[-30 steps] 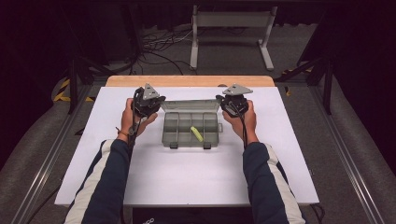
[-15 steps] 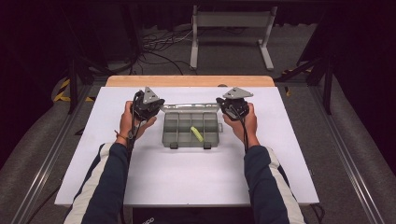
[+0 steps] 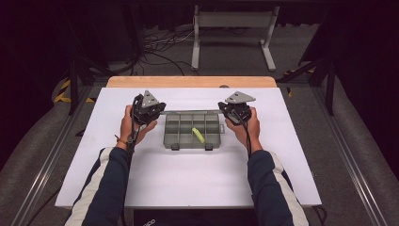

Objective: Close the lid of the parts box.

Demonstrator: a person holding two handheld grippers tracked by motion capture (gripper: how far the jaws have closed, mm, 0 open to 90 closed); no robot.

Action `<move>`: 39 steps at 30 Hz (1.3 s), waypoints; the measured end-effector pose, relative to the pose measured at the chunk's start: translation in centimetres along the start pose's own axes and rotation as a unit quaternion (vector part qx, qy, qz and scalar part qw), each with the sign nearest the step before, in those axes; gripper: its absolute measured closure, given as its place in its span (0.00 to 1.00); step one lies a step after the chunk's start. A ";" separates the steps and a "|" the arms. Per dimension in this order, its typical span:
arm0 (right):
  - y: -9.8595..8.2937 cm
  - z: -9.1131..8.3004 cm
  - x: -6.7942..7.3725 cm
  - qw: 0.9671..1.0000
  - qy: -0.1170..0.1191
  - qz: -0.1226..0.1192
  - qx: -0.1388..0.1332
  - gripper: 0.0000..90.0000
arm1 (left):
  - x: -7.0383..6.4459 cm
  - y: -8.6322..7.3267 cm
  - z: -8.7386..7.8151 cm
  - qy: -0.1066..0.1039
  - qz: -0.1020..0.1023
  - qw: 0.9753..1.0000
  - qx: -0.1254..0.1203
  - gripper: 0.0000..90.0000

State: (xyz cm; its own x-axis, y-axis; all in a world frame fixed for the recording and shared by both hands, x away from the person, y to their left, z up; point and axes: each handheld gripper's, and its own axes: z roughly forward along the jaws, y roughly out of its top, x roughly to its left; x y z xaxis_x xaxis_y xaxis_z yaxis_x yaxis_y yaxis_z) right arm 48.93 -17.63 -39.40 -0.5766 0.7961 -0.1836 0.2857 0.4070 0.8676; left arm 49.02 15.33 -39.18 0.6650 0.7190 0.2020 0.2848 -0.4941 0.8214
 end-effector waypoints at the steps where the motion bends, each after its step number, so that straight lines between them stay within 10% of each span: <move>1: -0.1 0.0 0.0 1.000 0.001 0.001 0.000 1.00 | -0.1 -0.2 0.0 -0.002 -0.003 1.000 -0.002 0.96; 13: -0.6 -0.2 0.9 1.000 0.012 -0.007 0.005 1.00 | -0.6 -1.1 0.2 -0.017 -0.004 1.000 -0.005 0.95; 39: -2.6 -2.6 3.5 0.997 0.062 -0.035 0.037 1.00 | -4.1 -2.3 -1.1 -0.043 0.064 0.997 -0.005 0.98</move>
State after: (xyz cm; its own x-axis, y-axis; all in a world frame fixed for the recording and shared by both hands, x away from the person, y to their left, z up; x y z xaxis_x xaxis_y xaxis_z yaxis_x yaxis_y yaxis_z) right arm 44.16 -17.02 -41.07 -0.6866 0.7044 -0.1801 0.2943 0.4958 0.8171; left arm 44.88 14.09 -41.29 0.7527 0.6055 0.2583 0.1880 -0.5737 0.7972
